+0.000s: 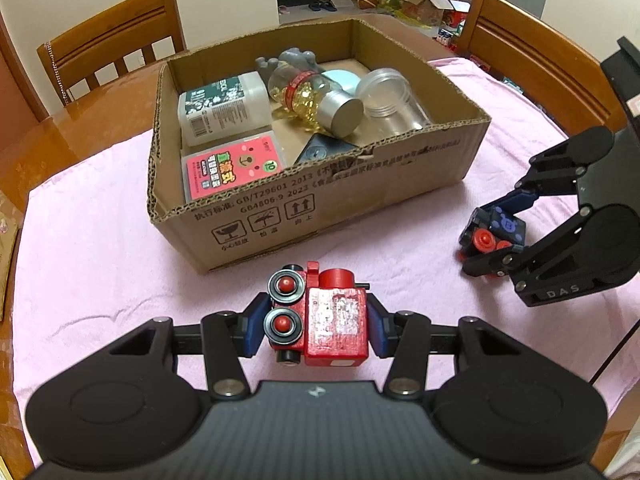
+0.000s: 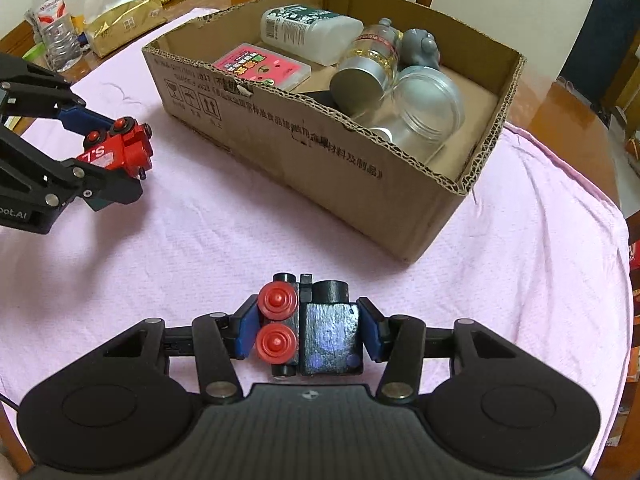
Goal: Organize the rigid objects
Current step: 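Carry both train cars into the box and release them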
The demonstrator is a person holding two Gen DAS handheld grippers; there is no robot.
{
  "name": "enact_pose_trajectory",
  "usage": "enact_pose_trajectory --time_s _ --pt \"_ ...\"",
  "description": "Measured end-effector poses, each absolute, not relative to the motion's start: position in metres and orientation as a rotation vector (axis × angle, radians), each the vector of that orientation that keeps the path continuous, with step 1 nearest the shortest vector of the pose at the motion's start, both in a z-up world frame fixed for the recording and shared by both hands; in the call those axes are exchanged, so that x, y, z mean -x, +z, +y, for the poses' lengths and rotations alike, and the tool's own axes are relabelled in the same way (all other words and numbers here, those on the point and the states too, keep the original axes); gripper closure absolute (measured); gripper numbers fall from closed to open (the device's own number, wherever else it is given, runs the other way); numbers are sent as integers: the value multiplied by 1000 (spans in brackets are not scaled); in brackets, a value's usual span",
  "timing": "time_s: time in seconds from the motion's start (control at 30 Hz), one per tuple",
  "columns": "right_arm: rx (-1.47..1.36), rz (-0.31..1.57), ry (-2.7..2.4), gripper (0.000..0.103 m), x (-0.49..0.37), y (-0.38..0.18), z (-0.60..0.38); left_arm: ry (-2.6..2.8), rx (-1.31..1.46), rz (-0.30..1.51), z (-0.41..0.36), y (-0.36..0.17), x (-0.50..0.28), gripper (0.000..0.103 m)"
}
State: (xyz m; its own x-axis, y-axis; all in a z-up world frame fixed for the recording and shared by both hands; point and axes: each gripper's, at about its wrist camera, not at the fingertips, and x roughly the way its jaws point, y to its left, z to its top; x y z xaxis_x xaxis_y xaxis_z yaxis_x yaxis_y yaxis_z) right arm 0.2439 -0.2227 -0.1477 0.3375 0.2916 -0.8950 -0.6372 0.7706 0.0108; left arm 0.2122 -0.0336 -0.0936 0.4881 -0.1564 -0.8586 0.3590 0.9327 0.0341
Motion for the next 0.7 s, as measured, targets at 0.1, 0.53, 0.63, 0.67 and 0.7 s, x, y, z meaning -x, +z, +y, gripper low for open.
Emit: enact_pose_trajectory --time_s 0.1,0.53,0.63,0.67,0.7 --pt "390 1066 631 48 -242 -145 -222 -326 -226 1015 -34 -86 -212 54" --pt "451 955 715 48 -244 -63 -232 -387 -254 979 -38 -33 -226 54" --pt "442 909 706 48 -256 -44 -232 -385 -267 959 -42 -24 -238 54" --pt "436 892 702 48 -261 -39 -232 -382 -277 946 -43 -20 -243 54" --pt "432 880 697 48 -267 -36 -231 -384 -282 934 -45 -17 -247 54"
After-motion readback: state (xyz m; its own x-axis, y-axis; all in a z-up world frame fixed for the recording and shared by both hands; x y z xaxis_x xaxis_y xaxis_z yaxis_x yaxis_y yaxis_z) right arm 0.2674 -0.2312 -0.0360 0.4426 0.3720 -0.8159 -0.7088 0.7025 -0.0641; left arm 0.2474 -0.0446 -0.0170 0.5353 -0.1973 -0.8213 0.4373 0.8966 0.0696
